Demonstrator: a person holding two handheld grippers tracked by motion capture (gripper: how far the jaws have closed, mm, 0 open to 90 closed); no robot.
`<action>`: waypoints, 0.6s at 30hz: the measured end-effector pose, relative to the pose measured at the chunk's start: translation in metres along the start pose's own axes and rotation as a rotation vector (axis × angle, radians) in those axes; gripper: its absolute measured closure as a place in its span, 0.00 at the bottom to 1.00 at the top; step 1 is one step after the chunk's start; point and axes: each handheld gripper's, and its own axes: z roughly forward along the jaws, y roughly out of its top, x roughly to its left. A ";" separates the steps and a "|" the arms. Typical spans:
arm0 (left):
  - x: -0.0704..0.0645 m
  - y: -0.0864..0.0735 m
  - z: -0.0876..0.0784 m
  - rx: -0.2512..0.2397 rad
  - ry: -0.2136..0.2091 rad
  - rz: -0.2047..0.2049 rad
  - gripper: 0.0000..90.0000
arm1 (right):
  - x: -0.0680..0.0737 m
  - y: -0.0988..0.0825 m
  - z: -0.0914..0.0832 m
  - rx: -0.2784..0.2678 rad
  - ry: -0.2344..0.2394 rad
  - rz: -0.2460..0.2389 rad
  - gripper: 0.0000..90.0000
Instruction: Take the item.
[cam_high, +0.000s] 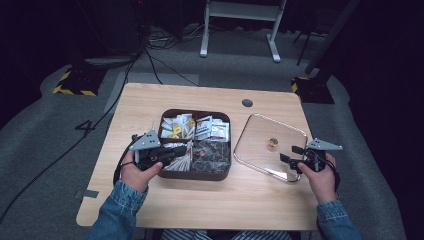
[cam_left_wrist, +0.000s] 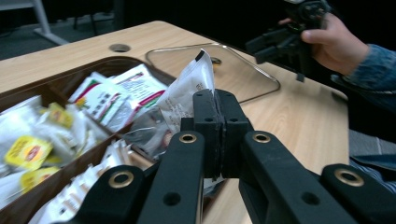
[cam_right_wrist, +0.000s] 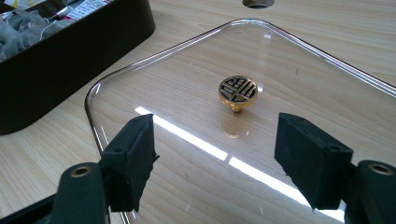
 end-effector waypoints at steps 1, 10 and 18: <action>-0.003 0.001 0.002 -0.001 -0.012 0.005 0.98 | 0.000 0.000 0.000 -0.001 0.000 0.000 0.33; -0.021 -0.004 0.030 0.068 -0.117 0.041 0.98 | -0.001 -0.001 0.000 0.002 -0.002 -0.002 0.33; -0.034 -0.007 0.047 0.110 -0.193 0.059 0.98 | -0.001 -0.002 0.001 0.008 -0.001 -0.007 0.33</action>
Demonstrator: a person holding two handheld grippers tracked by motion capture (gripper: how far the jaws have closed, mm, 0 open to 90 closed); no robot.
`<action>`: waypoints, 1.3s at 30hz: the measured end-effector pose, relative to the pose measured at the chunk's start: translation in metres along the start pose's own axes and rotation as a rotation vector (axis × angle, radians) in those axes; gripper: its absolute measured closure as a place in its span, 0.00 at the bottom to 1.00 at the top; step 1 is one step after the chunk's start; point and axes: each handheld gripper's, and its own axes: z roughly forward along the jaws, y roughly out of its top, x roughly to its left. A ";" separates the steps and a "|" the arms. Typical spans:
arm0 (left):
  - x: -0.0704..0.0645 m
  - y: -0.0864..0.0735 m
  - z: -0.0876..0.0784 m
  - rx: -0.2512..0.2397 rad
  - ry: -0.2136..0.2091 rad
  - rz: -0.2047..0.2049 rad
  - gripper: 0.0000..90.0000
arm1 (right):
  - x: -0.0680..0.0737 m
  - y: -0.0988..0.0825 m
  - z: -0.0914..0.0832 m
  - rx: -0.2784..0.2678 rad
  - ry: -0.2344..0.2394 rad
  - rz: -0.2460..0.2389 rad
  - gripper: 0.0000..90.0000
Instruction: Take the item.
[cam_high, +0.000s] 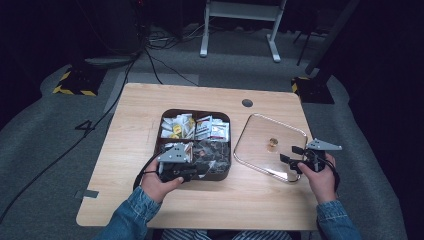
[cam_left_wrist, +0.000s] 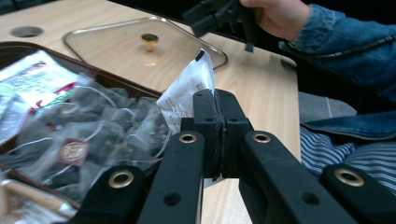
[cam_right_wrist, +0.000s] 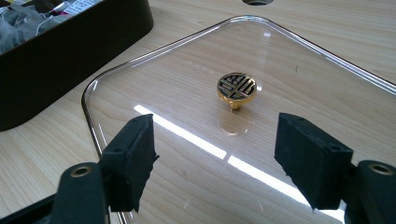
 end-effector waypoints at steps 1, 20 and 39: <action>0.000 -0.001 0.002 0.008 -0.006 0.001 0.98 | 0.000 0.000 0.000 0.001 0.000 0.000 0.33; -0.006 -0.020 0.044 0.171 -0.098 -0.003 0.98 | 0.000 -0.003 0.004 0.017 0.003 -0.004 0.33; -0.008 -0.033 0.066 0.304 -0.100 -0.004 0.98 | -0.002 -0.005 0.006 0.028 0.000 0.006 0.33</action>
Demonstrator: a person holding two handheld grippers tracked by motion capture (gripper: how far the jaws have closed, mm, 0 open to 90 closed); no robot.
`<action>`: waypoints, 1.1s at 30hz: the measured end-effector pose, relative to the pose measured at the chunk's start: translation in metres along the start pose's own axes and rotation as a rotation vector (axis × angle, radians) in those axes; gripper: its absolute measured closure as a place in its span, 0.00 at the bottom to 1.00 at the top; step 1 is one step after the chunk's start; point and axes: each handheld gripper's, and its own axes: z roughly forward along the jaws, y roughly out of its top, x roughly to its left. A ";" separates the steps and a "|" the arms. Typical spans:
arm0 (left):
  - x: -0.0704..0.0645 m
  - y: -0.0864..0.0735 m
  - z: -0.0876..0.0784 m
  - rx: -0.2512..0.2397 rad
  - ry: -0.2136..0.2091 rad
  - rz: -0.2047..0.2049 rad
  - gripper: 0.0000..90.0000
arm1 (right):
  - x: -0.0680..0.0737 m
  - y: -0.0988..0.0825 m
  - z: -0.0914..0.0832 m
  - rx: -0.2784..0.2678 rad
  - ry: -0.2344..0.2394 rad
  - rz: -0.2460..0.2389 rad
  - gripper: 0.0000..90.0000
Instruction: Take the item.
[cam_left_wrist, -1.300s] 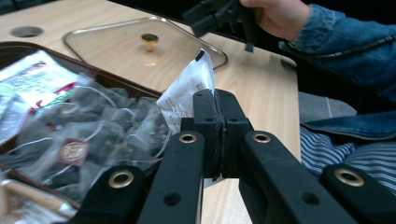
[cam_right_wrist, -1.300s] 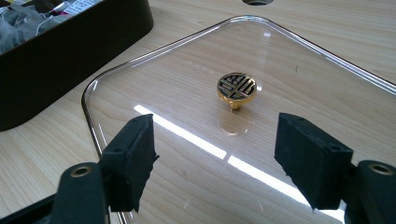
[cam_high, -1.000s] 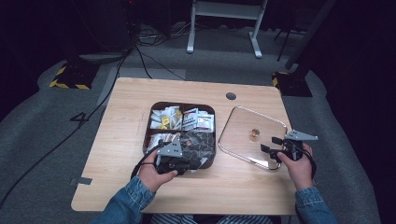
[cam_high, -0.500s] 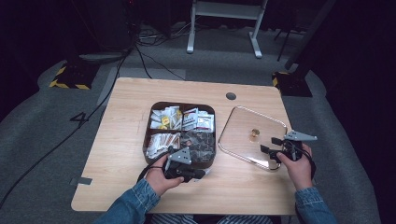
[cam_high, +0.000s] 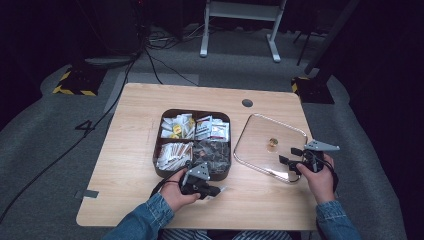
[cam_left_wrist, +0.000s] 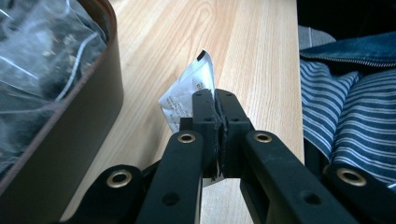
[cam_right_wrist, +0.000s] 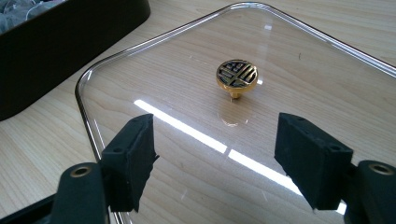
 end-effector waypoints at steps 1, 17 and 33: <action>0.000 0.000 0.001 0.009 0.001 0.000 0.97 | 0.000 0.000 0.000 0.000 0.001 -0.002 0.33; -0.003 -0.004 0.017 0.074 -0.013 0.003 0.94 | -0.001 -0.001 0.001 0.006 -0.004 0.001 0.34; -0.007 0.005 -0.011 -0.099 0.013 -0.003 0.75 | -0.002 -0.001 0.002 0.007 -0.004 0.005 0.34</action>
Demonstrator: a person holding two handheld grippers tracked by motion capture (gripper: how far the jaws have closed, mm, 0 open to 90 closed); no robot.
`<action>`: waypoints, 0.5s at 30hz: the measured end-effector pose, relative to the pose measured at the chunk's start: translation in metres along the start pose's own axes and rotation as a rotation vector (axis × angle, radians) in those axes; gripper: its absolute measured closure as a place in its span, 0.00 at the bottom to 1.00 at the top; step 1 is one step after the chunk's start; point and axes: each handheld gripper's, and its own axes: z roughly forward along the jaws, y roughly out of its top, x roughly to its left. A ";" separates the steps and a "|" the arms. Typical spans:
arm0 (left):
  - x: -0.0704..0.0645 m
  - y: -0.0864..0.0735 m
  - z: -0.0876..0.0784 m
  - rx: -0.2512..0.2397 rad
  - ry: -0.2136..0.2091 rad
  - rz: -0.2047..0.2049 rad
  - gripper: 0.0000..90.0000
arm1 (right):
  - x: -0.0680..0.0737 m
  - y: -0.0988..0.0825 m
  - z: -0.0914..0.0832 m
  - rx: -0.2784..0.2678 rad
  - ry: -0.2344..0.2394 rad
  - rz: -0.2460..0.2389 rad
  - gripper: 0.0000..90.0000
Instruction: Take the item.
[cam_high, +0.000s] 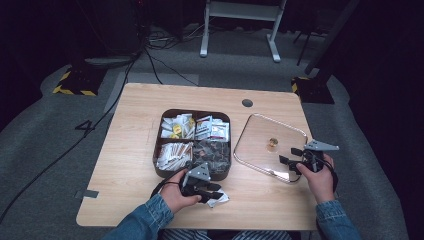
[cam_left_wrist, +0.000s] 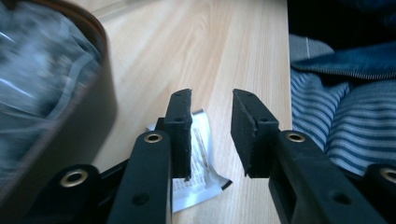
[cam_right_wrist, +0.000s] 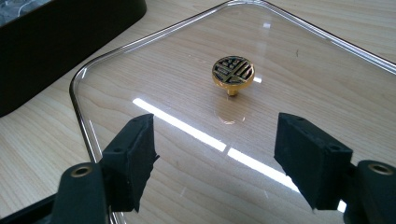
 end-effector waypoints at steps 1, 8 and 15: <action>0.001 0.000 -0.003 -0.019 0.009 -0.003 0.74 | 0.000 0.000 0.000 0.000 0.000 0.002 0.34; 0.003 0.005 -0.021 -0.105 0.063 -0.012 0.71 | -0.001 -0.001 0.002 0.004 0.000 0.005 0.34; 0.003 0.009 -0.032 -0.156 0.105 0.000 0.70 | -0.003 -0.004 0.001 0.004 -0.005 0.015 0.34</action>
